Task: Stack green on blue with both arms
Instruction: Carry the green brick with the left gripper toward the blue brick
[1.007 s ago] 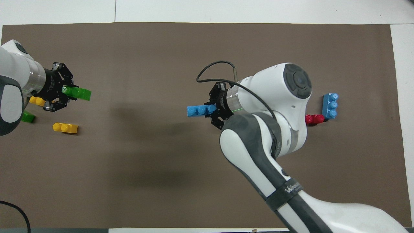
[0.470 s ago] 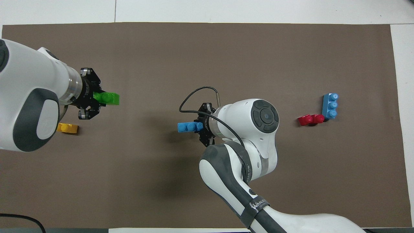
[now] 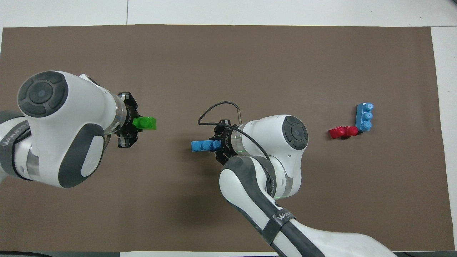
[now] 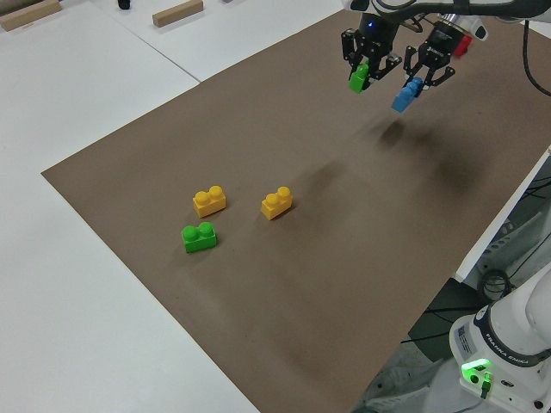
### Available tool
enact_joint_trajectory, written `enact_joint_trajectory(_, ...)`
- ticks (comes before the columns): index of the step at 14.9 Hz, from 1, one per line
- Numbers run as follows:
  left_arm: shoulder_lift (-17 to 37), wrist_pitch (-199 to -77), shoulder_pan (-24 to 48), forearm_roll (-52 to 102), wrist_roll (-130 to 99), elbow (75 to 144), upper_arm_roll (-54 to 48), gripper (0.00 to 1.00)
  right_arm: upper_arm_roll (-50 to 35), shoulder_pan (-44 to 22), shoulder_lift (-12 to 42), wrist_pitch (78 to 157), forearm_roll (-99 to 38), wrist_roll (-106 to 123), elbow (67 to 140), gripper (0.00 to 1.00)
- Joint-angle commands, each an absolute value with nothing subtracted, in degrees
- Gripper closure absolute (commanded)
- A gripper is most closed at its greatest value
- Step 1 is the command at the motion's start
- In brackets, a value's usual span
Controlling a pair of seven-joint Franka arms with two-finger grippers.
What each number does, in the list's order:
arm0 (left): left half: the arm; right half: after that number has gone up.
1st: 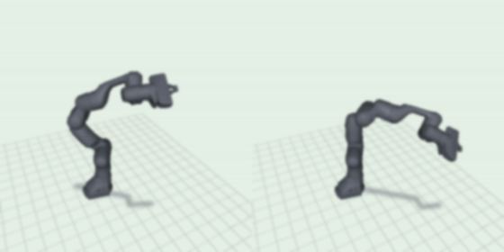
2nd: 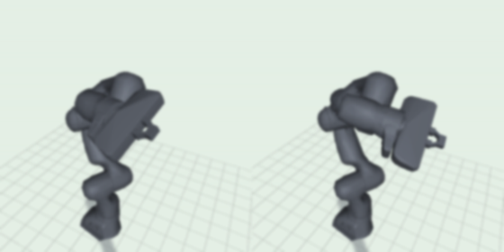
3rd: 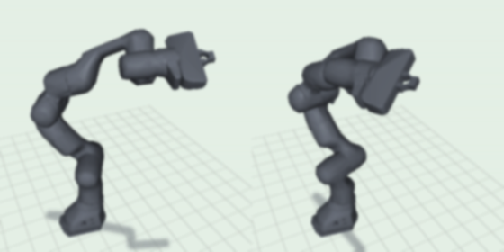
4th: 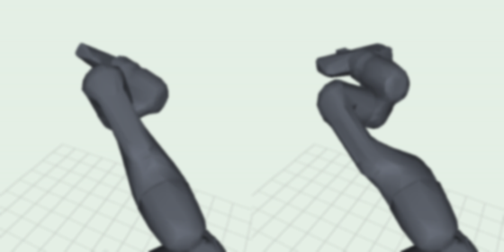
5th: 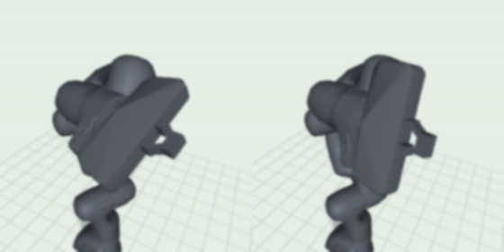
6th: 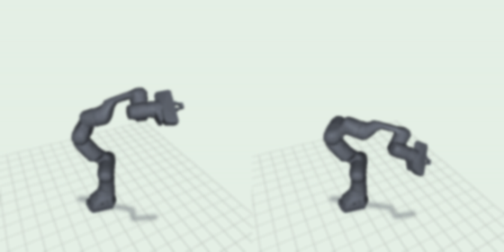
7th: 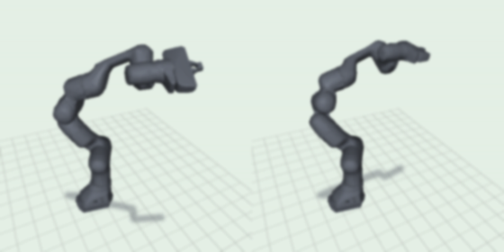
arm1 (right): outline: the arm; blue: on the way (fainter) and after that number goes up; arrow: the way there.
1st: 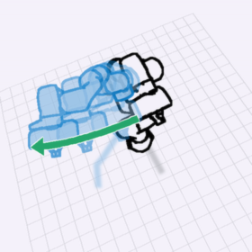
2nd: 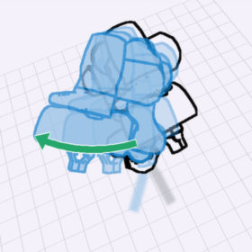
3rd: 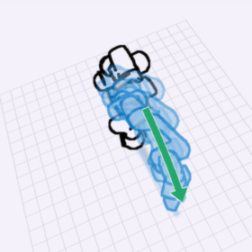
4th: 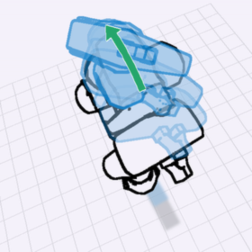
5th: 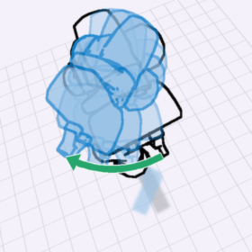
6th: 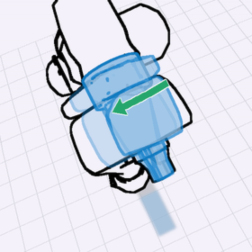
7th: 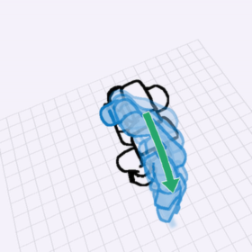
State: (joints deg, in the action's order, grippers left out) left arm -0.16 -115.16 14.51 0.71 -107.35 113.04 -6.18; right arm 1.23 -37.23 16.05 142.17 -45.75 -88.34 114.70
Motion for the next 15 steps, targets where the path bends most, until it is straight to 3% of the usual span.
enact_joint_trajectory(1,-2.9,-117.07,17.66,0.0,-110.91,116.72,-5.36,1.0,1.32,-37.62,17.05,145.1,-51.06,-82.63,115.93,1.0)
enact_joint_trajectory(8,-4.04,-124.62,25.3,0.0,-119.08,122.25,-5.27,1.0,1.41,-37.27,17.93,147.12,-52.91,-82.0,118.39,1.0)
enact_joint_trajectory(15,0.25,-129.37,29.79,-0.35,-123.92,122.43,-5.19,1.0,1.41,-38.58,19.07,149.68,-53.0,-84.11,119.0,1.0)
